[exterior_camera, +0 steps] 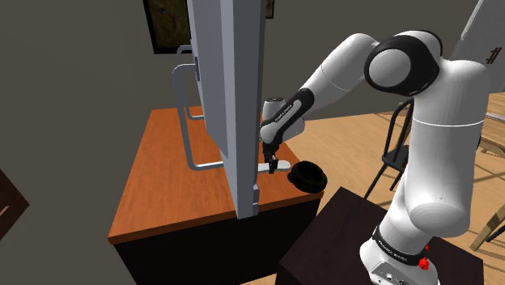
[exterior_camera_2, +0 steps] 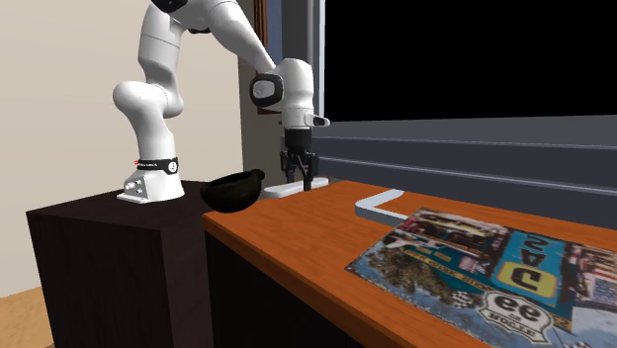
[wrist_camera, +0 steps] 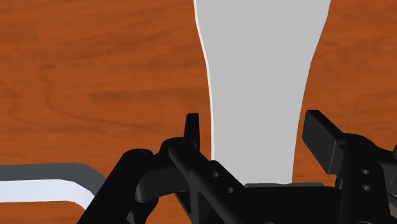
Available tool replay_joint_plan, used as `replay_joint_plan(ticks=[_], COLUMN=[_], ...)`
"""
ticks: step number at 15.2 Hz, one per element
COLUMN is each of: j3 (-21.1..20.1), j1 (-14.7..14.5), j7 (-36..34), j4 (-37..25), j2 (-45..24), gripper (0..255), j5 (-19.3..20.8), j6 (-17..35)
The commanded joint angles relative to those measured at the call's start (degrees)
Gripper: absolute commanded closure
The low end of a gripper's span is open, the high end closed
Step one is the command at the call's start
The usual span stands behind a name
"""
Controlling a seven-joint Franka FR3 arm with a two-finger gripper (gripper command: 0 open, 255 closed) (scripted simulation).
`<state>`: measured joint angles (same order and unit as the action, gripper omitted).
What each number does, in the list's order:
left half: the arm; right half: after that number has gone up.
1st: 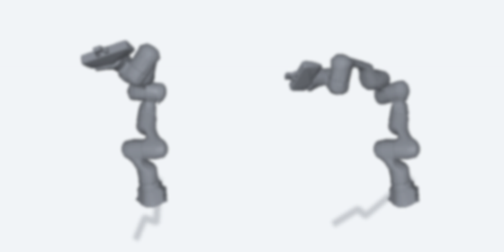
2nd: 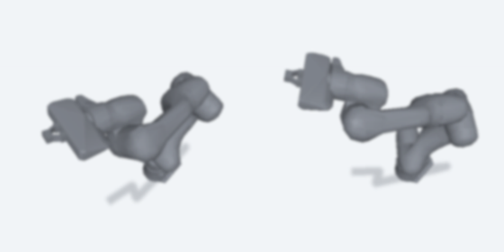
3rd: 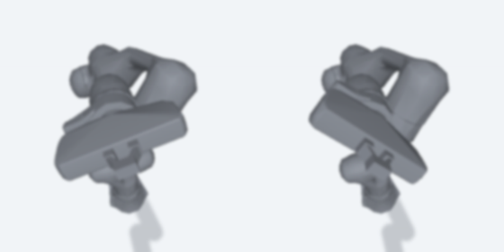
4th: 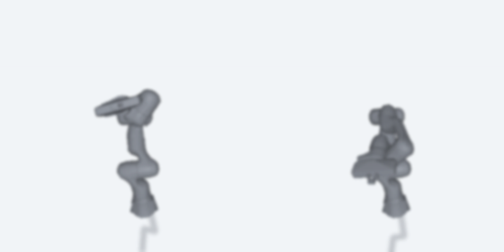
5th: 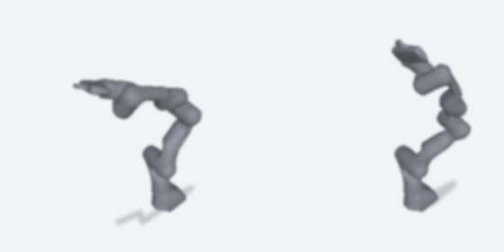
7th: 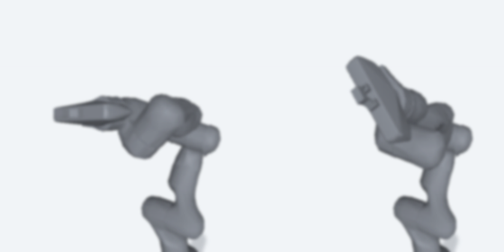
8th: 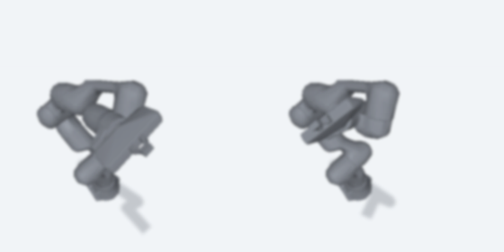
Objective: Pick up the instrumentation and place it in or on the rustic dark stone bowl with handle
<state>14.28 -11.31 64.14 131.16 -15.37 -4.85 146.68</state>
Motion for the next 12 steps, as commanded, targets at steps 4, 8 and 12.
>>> replay_joint_plan(ticks=[4,8,12], j3=[0.65,1.02,1.26], j1=[-0.48,-0.74,-0.93], j7=[-1.02,-1.74,-2.38], j4=[-0.29,-0.75,-1.41], j2=[3.28,5.75,8.07], gripper=[255,255,255], j5=[1.49,2.58,3.56], j6=[-3.47,-6.31,-9.21])
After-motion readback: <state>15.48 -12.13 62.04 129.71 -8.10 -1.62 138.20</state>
